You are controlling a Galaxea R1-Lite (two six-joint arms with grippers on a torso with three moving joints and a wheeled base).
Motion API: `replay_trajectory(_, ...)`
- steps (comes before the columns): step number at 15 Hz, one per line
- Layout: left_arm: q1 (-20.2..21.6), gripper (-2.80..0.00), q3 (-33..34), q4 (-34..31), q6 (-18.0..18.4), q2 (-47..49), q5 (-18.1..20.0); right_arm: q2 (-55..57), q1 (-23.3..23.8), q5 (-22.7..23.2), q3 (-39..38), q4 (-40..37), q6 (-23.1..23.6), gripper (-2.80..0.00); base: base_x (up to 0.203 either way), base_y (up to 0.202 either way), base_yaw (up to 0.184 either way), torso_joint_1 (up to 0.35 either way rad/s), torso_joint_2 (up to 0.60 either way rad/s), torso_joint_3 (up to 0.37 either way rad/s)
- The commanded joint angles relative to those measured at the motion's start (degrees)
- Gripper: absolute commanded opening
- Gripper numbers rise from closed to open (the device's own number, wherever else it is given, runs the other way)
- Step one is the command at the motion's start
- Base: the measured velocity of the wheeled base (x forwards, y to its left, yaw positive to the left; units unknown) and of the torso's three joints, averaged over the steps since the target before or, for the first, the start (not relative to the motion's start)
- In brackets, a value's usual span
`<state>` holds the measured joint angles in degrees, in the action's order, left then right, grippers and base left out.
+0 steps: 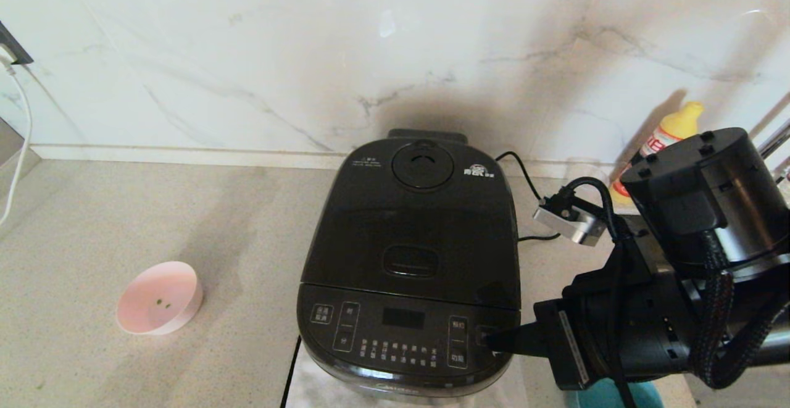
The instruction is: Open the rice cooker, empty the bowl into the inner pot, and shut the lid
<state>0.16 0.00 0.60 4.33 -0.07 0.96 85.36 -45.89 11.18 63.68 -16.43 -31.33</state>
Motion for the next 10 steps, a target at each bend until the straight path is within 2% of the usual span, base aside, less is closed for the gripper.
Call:
replay_trajectory(1, 0.02, -2.80, 0.53, 0.02, -0.02, 0.07, 0.00, 0.07, -0.03, 0.07, -0.89, 1.07, -0.14, -2.80, 0.000, 0.000, 0.000, 0.000, 0.00, 0.000)
replay_trajectory(10, 0.02, -2.80, 0.53, 0.02, -0.02, 0.07, 0.00, 0.77, 0.01, 0.16, -1.92, 2.98, -0.14, -2.80, 0.000, 0.000, 0.000, 0.000, 0.00, 0.000)
